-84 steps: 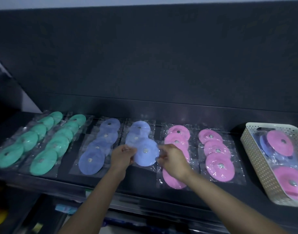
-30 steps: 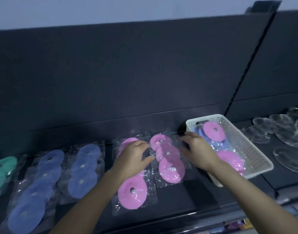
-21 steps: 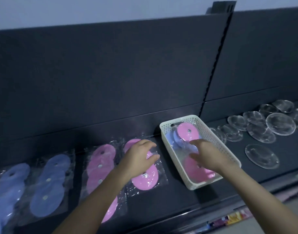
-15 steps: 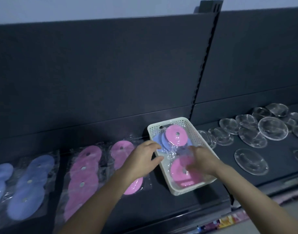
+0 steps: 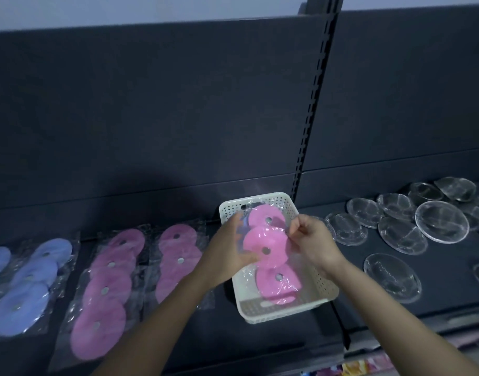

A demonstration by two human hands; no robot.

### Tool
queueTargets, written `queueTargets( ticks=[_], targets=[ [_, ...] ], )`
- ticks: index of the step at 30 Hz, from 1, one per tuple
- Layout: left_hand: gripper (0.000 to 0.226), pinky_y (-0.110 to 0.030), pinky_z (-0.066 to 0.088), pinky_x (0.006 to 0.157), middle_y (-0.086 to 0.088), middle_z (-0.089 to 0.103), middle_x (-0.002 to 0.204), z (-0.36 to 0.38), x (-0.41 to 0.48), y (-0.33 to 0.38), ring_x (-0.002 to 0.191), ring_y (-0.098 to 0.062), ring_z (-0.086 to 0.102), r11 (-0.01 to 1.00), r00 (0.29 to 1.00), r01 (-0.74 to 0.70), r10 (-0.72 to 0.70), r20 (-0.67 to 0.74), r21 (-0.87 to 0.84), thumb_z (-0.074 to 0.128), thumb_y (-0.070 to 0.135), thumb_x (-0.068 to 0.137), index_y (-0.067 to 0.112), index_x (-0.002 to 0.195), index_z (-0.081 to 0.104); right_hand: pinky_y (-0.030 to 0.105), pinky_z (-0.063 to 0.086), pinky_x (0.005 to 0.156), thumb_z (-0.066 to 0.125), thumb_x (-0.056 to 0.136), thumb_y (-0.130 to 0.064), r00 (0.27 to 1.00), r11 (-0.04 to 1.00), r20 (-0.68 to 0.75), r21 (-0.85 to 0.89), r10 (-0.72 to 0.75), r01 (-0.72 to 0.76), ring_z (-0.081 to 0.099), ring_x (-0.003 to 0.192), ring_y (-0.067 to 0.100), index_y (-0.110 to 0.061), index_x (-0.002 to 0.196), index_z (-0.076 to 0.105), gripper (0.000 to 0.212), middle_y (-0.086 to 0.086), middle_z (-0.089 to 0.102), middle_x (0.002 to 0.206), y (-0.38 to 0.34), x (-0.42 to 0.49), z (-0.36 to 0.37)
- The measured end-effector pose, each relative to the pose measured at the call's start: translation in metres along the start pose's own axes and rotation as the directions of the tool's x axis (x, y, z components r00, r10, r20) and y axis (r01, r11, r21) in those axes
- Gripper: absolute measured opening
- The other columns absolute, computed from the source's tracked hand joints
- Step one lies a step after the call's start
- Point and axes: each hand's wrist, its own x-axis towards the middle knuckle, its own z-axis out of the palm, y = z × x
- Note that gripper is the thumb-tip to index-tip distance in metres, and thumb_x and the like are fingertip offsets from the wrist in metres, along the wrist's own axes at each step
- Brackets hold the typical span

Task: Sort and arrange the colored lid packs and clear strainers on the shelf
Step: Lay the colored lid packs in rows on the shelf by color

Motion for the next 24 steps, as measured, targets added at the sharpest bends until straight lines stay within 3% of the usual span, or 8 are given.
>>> queueTargets(
  ticks=[3, 5, 8, 11, 14, 17, 20, 24],
  targets=[
    [0.081, -0.022, 0.049, 0.077, 0.017, 0.053, 0.109, -0.001, 0.004, -0.001, 0.093, -0.004, 0.061, 0.956, 0.959, 0.161, -0.210, -0.189, -0.244, 0.084, 0.014, 0.068, 0.035, 0.126, 0.033, 0.030, 0.044, 0.069, 0.045, 0.091, 0.013, 1.000, 0.988, -0.002, 0.153, 0.021, -0.021, 0.060, 0.077, 0.015, -0.012, 0.063, 0.050, 0.038, 0.014, 0.059, 0.073, -0.004, 0.007, 0.010],
    [0.060, -0.031, 0.051, 0.070, 0.006, 0.062, 0.102, -0.004, 0.010, -0.008, 0.083, -0.011, 0.061, 0.893, 0.925, 0.231, -0.325, -0.198, -0.388, 0.082, 0.019, 0.065, 0.024, 0.115, 0.049, 0.040, 0.046, 0.075, 0.045, 0.091, 0.012, 0.999, 0.973, -0.019, 0.228, 0.046, -0.040, 0.056, 0.073, 0.015, -0.011, 0.065, 0.050, 0.036, 0.011, 0.056, 0.071, -0.010, 0.009, 0.016],
    [0.018, -0.037, 0.043, 0.066, -0.001, 0.056, 0.073, -0.007, 0.015, -0.017, 0.070, -0.019, 0.052, 0.865, 0.944, 0.207, -0.300, -0.140, -0.457, 0.073, 0.014, 0.075, 0.012, 0.078, 0.056, 0.044, 0.047, 0.075, 0.048, 0.091, 0.009, 0.997, 0.968, -0.048, 0.247, 0.067, -0.053, 0.055, 0.069, 0.019, -0.009, 0.070, 0.053, 0.028, 0.007, 0.057, 0.069, -0.015, 0.012, 0.021],
    [0.020, -0.038, 0.046, 0.068, 0.006, 0.052, 0.067, -0.011, 0.019, -0.028, 0.069, -0.015, 0.049, 0.866, 0.902, 0.170, -0.330, -0.280, -0.471, 0.063, 0.009, 0.086, 0.018, 0.071, 0.053, 0.043, 0.054, 0.079, 0.053, 0.092, -0.008, 0.997, 0.987, -0.080, -0.160, -0.002, -0.011, 0.064, 0.077, 0.021, -0.008, 0.089, 0.061, 0.009, 0.005, 0.069, 0.085, -0.014, 0.020, 0.018],
    [0.012, -0.029, 0.052, 0.054, -0.004, 0.050, 0.084, -0.019, 0.021, -0.032, 0.075, -0.019, 0.052, 0.805, 0.833, 0.147, -0.414, -0.367, -0.575, 0.057, 0.010, 0.090, 0.014, 0.082, 0.049, 0.037, 0.051, 0.081, 0.056, 0.093, -0.022, 0.995, 0.806, 0.076, -0.583, -0.069, 0.100, 0.063, 0.086, 0.024, -0.006, 0.102, 0.060, 0.019, 0.009, 0.066, 0.099, -0.014, 0.028, 0.018],
    [0.007, -0.026, 0.051, 0.055, -0.004, 0.050, 0.094, -0.025, 0.019, -0.036, 0.088, -0.020, 0.055, 0.803, 0.820, 0.154, -0.429, -0.378, -0.576, 0.052, 0.015, 0.094, 0.013, 0.089, 0.047, 0.029, 0.042, 0.091, 0.068, 0.081, -0.042, 0.978, 0.676, 0.204, -0.714, -0.048, 0.182, 0.052, 0.104, 0.021, -0.014, 0.100, 0.055, 0.036, 0.007, 0.055, 0.109, -0.007, 0.040, 0.029],
    [0.008, -0.024, 0.050, 0.053, -0.006, 0.052, 0.097, -0.028, 0.016, -0.036, 0.089, -0.021, 0.056, 0.794, 0.799, 0.145, -0.445, -0.403, -0.590, 0.050, 0.015, 0.094, 0.008, 0.095, 0.046, 0.039, 0.036, 0.103, 0.068, 0.074, -0.054, 0.966, 0.582, 0.242, -0.799, 0.087, 0.148, 0.041, 0.119, 0.027, -0.015, 0.114, 0.045, 0.060, 0.008, 0.047, 0.120, 0.001, 0.051, 0.040],
    [0.012, -0.026, 0.051, 0.052, -0.011, 0.056, 0.101, -0.036, 0.012, -0.035, 0.088, -0.024, 0.058, 0.737, 0.783, 0.124, -0.484, -0.391, -0.665, 0.055, 0.007, 0.092, 0.006, 0.101, 0.047, 0.034, 0.042, 0.080, 0.060, 0.082, -0.044, 0.969, 0.597, 0.230, -0.791, 0.091, 0.132, 0.054, 0.099, 0.023, -0.017, 0.097, 0.045, 0.035, 0.006, 0.055, 0.105, 0.004, 0.050, 0.047]
  ],
)
